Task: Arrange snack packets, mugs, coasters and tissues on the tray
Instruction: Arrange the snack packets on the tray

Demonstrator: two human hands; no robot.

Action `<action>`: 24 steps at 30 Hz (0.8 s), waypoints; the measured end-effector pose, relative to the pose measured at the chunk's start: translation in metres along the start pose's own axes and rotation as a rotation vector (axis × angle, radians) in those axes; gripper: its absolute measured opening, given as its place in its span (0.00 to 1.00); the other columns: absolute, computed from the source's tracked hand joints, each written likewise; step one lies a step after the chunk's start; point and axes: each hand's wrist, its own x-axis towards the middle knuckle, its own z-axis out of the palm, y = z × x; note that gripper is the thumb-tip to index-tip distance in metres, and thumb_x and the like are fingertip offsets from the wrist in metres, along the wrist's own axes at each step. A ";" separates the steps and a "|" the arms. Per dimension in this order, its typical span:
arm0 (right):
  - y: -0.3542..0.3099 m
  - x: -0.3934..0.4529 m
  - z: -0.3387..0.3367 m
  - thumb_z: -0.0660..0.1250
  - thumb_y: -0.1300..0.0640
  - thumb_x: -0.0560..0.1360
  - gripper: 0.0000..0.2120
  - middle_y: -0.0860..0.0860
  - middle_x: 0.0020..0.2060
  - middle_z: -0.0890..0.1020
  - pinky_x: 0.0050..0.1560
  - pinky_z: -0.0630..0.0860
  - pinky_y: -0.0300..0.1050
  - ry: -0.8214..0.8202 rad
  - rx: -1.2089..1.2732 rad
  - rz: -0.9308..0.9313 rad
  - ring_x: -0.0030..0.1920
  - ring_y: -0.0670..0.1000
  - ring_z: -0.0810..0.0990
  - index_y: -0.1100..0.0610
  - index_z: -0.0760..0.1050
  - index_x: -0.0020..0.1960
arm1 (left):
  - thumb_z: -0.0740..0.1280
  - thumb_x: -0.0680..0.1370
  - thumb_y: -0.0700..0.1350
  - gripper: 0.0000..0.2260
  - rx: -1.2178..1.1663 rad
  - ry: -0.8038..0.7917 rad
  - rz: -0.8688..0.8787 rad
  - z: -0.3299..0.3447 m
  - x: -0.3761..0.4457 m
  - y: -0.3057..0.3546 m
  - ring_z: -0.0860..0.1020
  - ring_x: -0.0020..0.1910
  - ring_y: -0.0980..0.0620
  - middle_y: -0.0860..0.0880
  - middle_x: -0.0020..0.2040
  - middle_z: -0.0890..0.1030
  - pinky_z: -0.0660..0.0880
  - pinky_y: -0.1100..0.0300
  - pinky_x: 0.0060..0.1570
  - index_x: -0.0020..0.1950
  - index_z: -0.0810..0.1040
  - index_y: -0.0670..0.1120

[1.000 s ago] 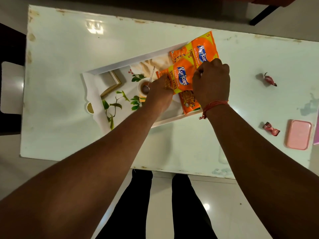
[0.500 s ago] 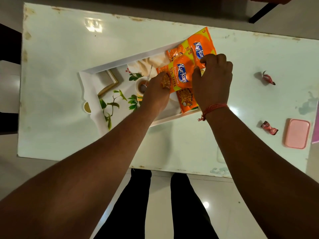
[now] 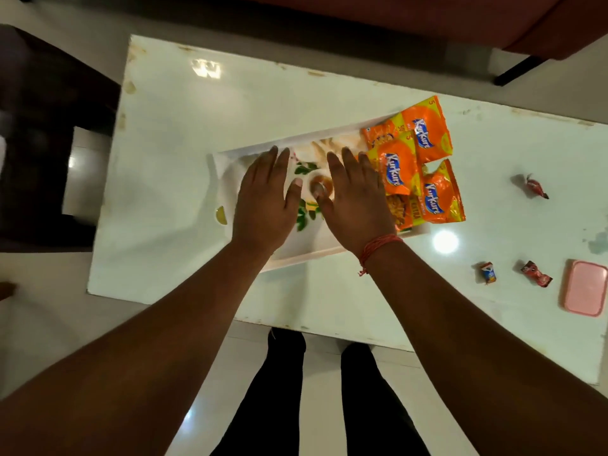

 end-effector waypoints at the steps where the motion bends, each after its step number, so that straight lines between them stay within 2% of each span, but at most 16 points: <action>1: -0.008 0.004 0.002 0.58 0.44 0.81 0.30 0.58 0.78 0.60 0.75 0.57 0.63 -0.017 -0.025 -0.021 0.78 0.64 0.55 0.54 0.57 0.79 | 0.52 0.83 0.56 0.26 0.072 -0.020 0.024 -0.009 -0.002 -0.013 0.62 0.76 0.43 0.42 0.77 0.65 0.60 0.46 0.75 0.78 0.61 0.45; 5: -0.038 0.020 0.012 0.54 0.37 0.80 0.34 0.55 0.80 0.53 0.76 0.53 0.65 -0.100 -0.077 -0.068 0.80 0.61 0.48 0.51 0.52 0.80 | 0.44 0.81 0.64 0.31 0.327 -0.138 -0.010 -0.041 -0.011 -0.064 0.56 0.78 0.38 0.43 0.80 0.57 0.56 0.36 0.73 0.80 0.55 0.49; 10: -0.064 0.024 0.037 0.48 0.32 0.79 0.37 0.54 0.81 0.47 0.77 0.49 0.65 -0.181 -0.137 -0.123 0.80 0.61 0.46 0.50 0.47 0.81 | 0.38 0.78 0.69 0.34 0.463 -0.213 -0.085 -0.063 -0.027 -0.107 0.48 0.79 0.38 0.45 0.81 0.49 0.50 0.33 0.73 0.80 0.46 0.52; 17: -0.072 0.017 0.043 0.38 0.29 0.75 0.40 0.54 0.81 0.44 0.75 0.51 0.67 -0.240 -0.171 -0.155 0.80 0.61 0.44 0.50 0.43 0.81 | 0.35 0.76 0.71 0.36 0.480 -0.248 -0.187 -0.069 -0.051 -0.110 0.41 0.79 0.40 0.47 0.81 0.42 0.45 0.33 0.74 0.80 0.40 0.54; 24: -0.079 0.009 0.034 0.40 0.29 0.76 0.40 0.52 0.81 0.41 0.75 0.50 0.68 -0.235 -0.219 -0.215 0.80 0.60 0.42 0.50 0.42 0.81 | 0.36 0.76 0.71 0.36 0.446 -0.206 -0.212 -0.077 -0.062 -0.094 0.43 0.79 0.40 0.46 0.81 0.45 0.46 0.34 0.73 0.80 0.42 0.54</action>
